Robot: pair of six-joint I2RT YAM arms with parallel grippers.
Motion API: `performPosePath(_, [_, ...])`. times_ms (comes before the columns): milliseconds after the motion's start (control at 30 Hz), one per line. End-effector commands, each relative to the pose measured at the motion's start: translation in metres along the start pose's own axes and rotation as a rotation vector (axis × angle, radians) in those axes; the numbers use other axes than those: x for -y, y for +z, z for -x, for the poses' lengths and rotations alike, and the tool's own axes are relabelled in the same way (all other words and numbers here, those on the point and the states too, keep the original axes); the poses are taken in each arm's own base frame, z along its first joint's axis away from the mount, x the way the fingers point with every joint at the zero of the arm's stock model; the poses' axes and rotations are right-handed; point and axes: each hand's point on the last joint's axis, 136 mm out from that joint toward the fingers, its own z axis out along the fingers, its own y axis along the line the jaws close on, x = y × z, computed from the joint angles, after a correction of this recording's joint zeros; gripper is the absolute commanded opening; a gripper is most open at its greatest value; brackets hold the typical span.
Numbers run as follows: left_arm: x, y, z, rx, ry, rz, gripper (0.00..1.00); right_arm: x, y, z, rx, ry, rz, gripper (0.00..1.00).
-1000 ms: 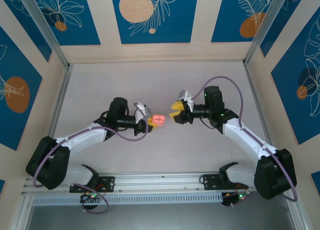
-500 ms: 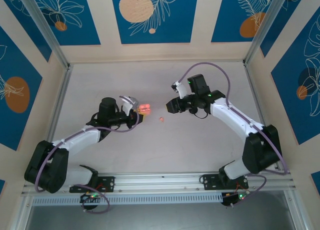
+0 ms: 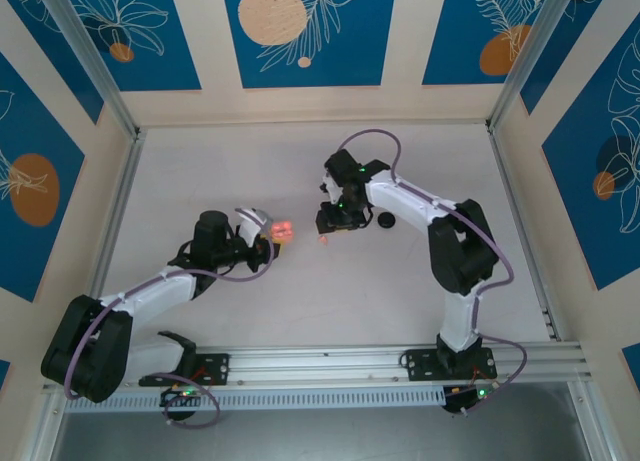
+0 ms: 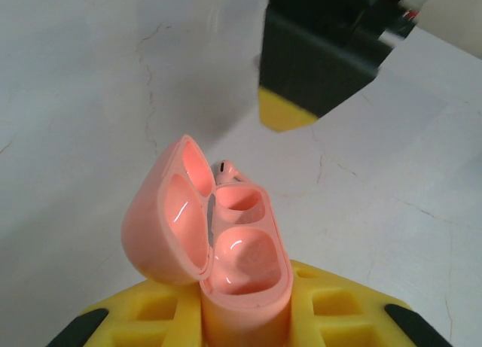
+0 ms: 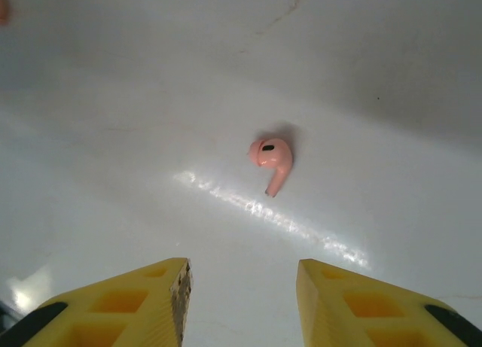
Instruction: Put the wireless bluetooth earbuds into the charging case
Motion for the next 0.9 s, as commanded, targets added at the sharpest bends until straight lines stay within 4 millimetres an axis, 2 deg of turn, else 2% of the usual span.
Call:
performPosePath(0, [0.000,-0.003,0.002,0.019,0.040,0.000,0.23,0.007,0.009,-0.009,-0.078,0.021,-0.089,0.43])
performPosePath(367, [0.005,-0.006,0.005,0.019,0.044,-0.020,0.23,0.004,0.046,0.001,-0.151,-0.026,-0.158,0.46])
performPosePath(700, [0.008,-0.011,0.009,0.024,0.048,-0.022,0.24,0.006,0.062,0.007,-0.169,-0.043,-0.181,0.45])
performPosePath(867, [0.008,-0.011,0.009,0.022,0.048,-0.025,0.24,0.007,0.066,0.008,-0.173,-0.049,-0.185,0.40])
